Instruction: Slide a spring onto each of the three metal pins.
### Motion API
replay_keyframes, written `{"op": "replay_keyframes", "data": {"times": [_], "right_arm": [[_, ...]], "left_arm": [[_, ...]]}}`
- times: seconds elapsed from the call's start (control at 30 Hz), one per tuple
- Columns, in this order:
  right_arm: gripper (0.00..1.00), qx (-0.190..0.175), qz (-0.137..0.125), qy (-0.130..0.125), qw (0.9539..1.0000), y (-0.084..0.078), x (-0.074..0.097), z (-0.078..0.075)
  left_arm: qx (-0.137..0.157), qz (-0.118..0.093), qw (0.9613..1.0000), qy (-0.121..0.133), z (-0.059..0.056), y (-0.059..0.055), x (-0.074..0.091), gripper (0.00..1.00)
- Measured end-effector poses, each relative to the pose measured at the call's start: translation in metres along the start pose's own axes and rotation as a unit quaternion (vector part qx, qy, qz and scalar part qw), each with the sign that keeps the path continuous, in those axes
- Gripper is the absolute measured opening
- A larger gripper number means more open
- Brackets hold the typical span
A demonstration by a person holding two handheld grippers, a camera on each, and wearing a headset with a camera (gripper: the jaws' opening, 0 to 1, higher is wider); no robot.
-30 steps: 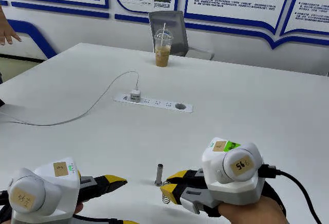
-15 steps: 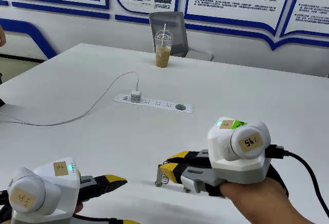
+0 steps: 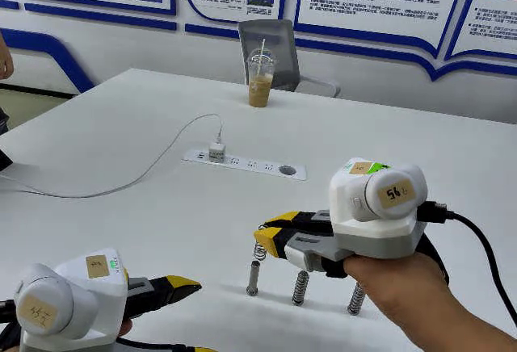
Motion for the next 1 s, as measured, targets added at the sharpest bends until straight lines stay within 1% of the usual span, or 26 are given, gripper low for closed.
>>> {"op": "replay_keyframes", "data": {"times": [0.13, 0.33, 0.53, 1.0], "right_arm": [[0.12, -0.004, 0.002, -0.001, 1.0, -0.002, -0.005, -0.003], [0.12, -0.017, 0.014, 0.001, 0.9998, -0.012, -0.015, -0.008], [0.12, -0.021, 0.025, 0.004, 0.9995, -0.02, -0.02, -0.008], [0.12, -0.03, 0.038, 0.008, 0.9988, -0.031, -0.027, -0.007]], "left_arm": [[0.001, 0.001, 1.0, 0.0, 0.0, -0.001, 0.0, 0.62], [0.002, 0.003, 1.0, 0.001, 0.001, -0.001, 0.001, 0.62], [0.003, 0.003, 1.0, 0.002, 0.002, -0.002, 0.001, 0.62], [0.007, 0.005, 1.0, 0.003, 0.003, -0.005, 0.002, 0.62]]}}
Point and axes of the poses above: the centre of the closed fingertips' face, and the gripper's own axes: x roughly backward along the fingers, z roughly to its left, y roughly out of its top, the point moved 2 cm from there along x, roughly backward along the fingers, and after that the axes turned 8 degrees about x, right-handed, at the moved point
